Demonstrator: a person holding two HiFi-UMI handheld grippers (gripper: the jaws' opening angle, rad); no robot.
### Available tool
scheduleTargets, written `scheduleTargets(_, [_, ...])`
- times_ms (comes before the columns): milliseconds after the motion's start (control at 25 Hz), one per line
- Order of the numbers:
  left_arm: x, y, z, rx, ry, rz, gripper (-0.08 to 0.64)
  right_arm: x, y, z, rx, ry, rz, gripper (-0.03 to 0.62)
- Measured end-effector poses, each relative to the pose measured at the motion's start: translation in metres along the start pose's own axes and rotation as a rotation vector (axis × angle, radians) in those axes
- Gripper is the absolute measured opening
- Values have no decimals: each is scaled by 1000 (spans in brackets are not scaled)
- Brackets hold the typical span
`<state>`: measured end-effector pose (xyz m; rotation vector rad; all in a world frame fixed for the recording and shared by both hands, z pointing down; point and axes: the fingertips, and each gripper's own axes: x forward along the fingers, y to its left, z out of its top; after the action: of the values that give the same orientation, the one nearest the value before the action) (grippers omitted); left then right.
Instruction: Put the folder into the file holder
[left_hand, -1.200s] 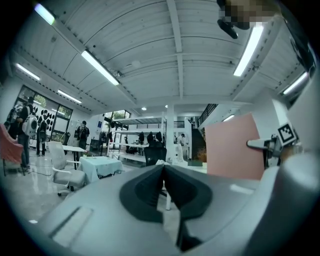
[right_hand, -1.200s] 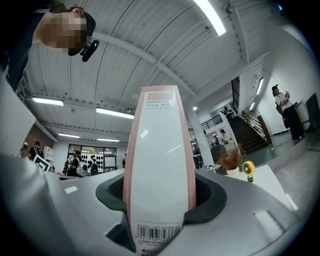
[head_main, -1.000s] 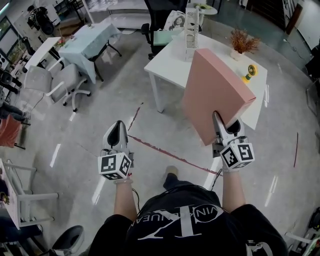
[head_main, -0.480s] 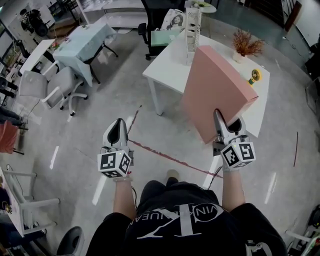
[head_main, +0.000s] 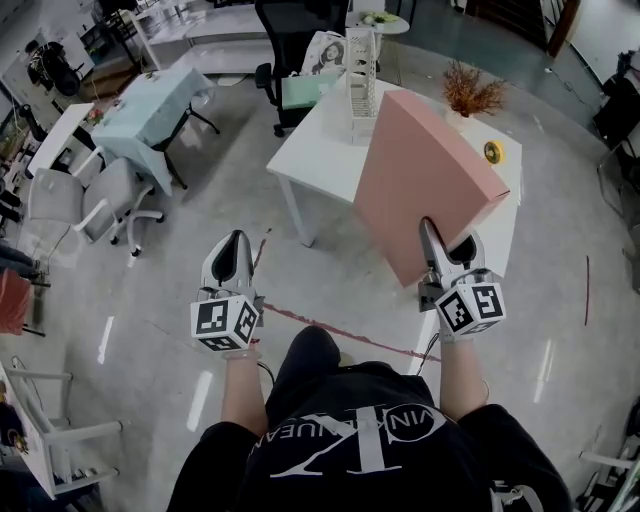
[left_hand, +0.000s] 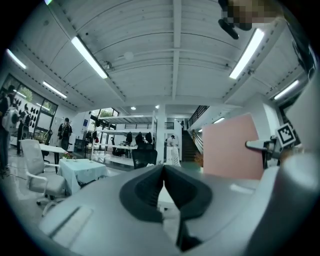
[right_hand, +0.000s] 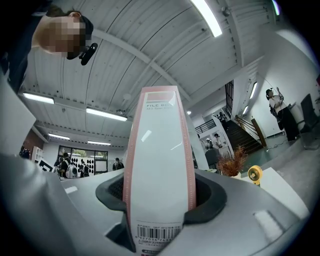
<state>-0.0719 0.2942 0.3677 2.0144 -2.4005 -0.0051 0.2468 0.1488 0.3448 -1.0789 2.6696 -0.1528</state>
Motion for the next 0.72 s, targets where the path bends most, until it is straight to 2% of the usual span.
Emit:
scheduleTargets(200, [20, 3, 6, -9, 6, -10, 0, 13, -5, 8, 1, -6, -14, 284])
scheduleTargets(360, [51, 6, -4, -26, 9, -38, 0, 32, -12, 1, -14, 3, -25, 284])
scheduleTargets(720, [163, 27, -7, -43, 7, -120, 0, 112, -30, -5, -36, 5, -63, 284])
